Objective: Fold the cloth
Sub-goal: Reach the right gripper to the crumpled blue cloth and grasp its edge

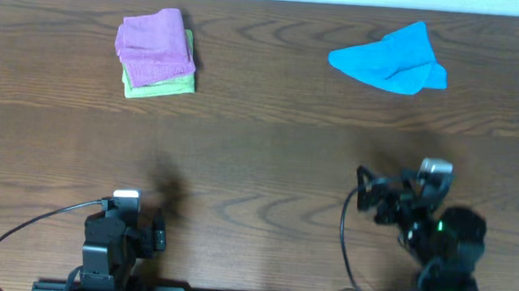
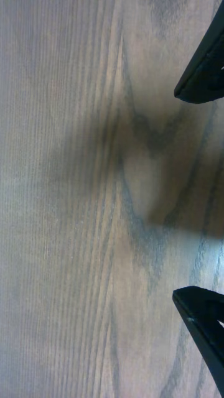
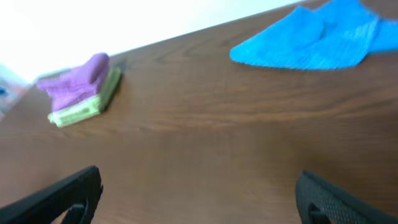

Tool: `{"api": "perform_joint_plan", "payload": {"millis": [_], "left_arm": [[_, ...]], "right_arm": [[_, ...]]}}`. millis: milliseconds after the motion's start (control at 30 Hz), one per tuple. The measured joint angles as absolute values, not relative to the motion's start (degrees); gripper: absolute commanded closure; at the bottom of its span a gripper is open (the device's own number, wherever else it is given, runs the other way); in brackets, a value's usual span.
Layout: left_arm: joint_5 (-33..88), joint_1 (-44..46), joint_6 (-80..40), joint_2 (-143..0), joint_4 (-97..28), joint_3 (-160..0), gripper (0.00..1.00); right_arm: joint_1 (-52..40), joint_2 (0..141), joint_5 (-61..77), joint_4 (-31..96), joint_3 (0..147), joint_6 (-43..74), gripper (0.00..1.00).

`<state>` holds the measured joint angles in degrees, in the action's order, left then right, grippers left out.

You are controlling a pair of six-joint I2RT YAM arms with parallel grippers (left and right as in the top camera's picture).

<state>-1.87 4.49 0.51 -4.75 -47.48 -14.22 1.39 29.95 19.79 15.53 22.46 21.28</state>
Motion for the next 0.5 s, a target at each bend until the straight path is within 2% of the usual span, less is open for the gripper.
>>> {"api": "perform_joint_plan", "payload": {"millis": [167, 500], "left_arm": [[-1.8, 4.5, 0.5, -4.6, -47.5, -14.2, 0.05], [-1.9, 4.5, 0.7, -4.6, -47.5, -14.2, 0.05]], "right_arm": [[4.5, 46.9, 21.3, 13.5, 33.6, 25.6, 0.01], [16.0, 75.8, 22.4, 17.9, 56.8, 25.2, 0.01]]}}
